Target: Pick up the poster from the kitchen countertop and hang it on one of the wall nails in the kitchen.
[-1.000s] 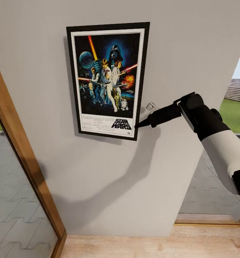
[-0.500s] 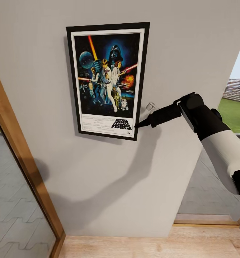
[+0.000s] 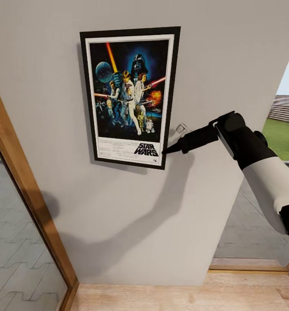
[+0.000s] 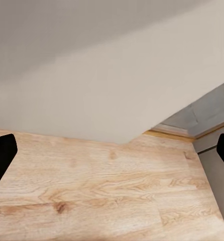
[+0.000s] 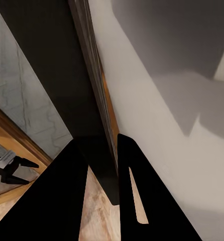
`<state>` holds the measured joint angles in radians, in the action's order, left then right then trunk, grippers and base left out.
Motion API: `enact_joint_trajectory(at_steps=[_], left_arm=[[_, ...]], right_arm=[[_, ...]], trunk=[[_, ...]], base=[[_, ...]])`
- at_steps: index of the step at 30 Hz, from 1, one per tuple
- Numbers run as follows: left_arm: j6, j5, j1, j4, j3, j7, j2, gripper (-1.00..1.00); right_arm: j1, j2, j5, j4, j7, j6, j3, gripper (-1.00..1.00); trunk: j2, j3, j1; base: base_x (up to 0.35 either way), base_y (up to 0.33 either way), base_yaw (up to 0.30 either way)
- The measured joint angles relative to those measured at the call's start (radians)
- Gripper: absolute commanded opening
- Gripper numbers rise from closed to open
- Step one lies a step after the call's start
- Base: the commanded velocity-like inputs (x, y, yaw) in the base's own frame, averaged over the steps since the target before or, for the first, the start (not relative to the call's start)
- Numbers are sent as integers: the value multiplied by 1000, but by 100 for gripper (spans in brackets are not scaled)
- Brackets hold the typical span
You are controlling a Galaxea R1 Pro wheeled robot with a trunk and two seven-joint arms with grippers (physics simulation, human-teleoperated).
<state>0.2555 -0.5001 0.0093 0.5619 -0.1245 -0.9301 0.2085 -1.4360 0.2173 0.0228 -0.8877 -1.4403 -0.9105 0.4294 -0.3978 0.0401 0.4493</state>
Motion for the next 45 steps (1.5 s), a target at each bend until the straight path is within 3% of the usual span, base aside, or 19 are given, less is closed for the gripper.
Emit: enact_joint_trajectory(at_steps=[45], left_arm=[[0, -3, 0, 0, -2, -5, -1, 100]], right_arm=[[4, 2, 0, 0, 2, 4, -1, -100]], trunk=[[0, 0, 0]], base=[[14, 0, 0]])
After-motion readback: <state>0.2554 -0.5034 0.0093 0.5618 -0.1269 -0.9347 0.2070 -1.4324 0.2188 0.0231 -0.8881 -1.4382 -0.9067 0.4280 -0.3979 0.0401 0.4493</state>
